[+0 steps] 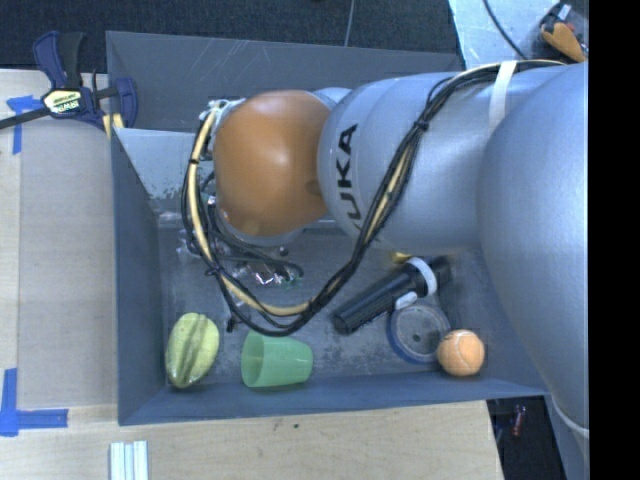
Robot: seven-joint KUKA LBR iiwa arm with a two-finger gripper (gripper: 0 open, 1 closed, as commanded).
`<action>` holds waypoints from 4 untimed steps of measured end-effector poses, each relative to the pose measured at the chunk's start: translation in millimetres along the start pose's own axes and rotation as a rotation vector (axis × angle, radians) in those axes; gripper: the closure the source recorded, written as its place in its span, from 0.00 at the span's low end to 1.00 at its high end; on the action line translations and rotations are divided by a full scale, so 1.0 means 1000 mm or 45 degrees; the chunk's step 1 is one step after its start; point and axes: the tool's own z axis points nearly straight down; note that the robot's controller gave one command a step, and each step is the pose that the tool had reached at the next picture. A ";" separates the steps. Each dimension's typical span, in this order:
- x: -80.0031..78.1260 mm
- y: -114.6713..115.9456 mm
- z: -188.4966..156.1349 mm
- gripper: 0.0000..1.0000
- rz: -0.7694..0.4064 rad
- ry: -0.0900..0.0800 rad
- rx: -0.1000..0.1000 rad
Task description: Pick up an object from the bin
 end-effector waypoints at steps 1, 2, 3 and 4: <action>0.027 0.034 0.061 0.00 -0.390 0.026 -0.012; 0.013 0.020 0.090 0.00 -0.667 0.009 0.006; 0.018 0.029 0.091 1.00 -0.483 0.024 -0.010; 0.018 0.029 0.091 1.00 -0.482 0.024 -0.010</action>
Offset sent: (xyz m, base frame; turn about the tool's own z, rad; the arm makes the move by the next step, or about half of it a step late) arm -0.0215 0.0160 -0.0913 -0.5302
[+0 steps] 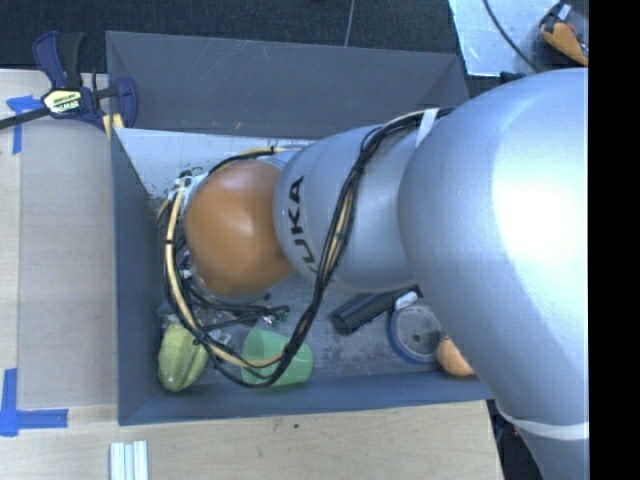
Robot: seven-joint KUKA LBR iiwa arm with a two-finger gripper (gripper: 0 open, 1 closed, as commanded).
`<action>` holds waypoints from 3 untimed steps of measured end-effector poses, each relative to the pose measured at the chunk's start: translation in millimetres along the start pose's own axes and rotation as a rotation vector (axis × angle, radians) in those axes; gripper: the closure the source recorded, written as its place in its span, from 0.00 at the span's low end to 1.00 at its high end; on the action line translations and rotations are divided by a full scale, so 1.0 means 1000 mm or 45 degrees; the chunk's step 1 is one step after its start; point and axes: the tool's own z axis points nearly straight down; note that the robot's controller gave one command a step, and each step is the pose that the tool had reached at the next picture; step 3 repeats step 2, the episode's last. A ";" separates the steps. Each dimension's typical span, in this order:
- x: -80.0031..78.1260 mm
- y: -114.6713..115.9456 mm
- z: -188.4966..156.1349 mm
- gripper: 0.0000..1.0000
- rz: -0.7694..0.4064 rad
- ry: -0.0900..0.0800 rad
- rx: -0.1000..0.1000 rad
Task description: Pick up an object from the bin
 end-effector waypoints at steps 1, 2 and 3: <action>0.000 0.000 -0.007 1.00 0.002 -0.003 -0.001; 0.002 0.002 -0.039 1.00 0.002 0.007 -0.005; 0.002 0.002 -0.039 1.00 0.002 0.007 -0.005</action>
Offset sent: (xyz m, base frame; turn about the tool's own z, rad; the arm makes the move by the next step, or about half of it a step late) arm -0.0005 -0.0002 0.0932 0.0006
